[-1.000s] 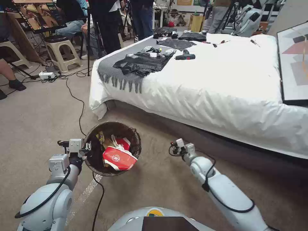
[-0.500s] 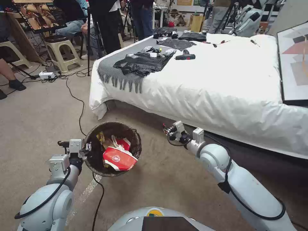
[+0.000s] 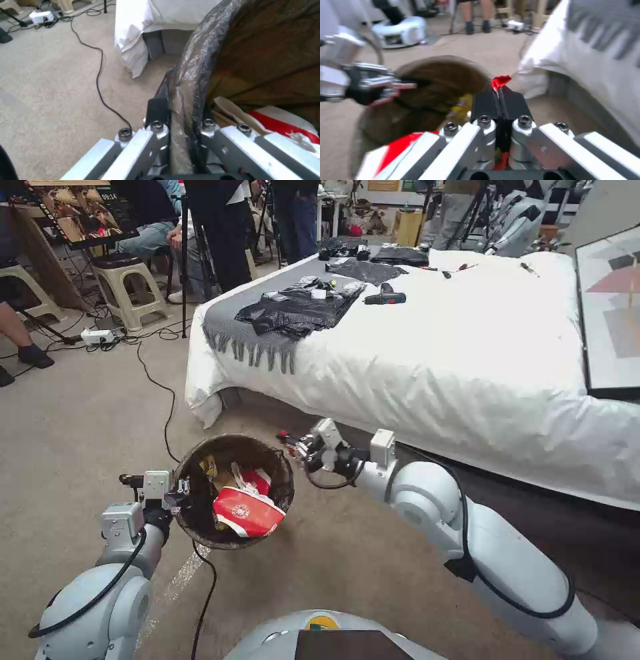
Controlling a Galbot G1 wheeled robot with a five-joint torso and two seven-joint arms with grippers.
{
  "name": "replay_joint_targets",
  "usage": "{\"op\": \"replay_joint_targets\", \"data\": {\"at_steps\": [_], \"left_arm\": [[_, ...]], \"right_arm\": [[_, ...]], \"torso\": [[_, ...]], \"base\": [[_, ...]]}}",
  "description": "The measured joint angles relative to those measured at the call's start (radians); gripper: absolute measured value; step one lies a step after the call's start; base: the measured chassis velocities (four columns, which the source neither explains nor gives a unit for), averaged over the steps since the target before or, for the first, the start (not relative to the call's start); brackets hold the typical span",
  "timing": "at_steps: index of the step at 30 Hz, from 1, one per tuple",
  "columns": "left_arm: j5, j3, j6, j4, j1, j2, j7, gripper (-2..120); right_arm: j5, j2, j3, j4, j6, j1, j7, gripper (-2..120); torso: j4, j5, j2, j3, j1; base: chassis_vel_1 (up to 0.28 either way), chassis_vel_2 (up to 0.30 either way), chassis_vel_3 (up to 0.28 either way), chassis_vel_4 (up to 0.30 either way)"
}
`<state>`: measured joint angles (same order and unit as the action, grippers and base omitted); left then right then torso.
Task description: Pick up the trash bin, then pick up the garbage from the floor and place it into the trash bin.
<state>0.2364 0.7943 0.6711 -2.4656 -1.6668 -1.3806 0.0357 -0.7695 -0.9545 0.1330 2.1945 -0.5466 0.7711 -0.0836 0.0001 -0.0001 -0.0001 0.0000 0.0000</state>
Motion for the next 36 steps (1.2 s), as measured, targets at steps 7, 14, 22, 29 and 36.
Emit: {"op": "replay_joint_targets", "data": {"at_steps": [7,14,22,29,36], "left_arm": [[0.000,0.002,0.001,0.000,0.000,0.001,0.000,3],[0.000,0.001,0.001,0.004,0.004,0.000,0.000,3],[-0.001,-0.001,0.001,0.004,0.005,0.002,0.000,3],[-0.001,-0.002,0.001,0.008,0.008,0.003,0.000,3],[-0.001,-0.005,0.001,0.012,0.013,0.002,0.000,3]], "right_arm": [[-0.046,-0.019,0.100,0.012,-0.020,-0.101,0.023,0],[-0.069,-0.031,0.186,0.009,-0.037,-0.165,0.034,0],[-0.073,-0.058,0.268,-0.039,-0.051,-0.195,0.069,0],[-0.073,-0.093,0.330,-0.084,-0.057,-0.215,0.095,0],[-0.073,-0.133,0.384,-0.115,-0.062,-0.244,0.126,0]], "torso": [[0.0000,-0.0001,0.000,0.000,0.000],[-0.0001,-0.0001,0.000,0.000,0.000],[-0.0001,-0.0001,0.000,0.000,0.000],[0.0000,-0.0001,0.000,0.000,0.000],[-0.0001,-0.0001,0.000,0.000,0.000]], "base": [[0.000,0.000,0.000,0.000],[0.000,0.000,0.000,0.000],[0.000,0.000,0.000,0.000],[0.000,0.000,0.000,0.000],[0.000,0.000,0.000,0.000]]}}
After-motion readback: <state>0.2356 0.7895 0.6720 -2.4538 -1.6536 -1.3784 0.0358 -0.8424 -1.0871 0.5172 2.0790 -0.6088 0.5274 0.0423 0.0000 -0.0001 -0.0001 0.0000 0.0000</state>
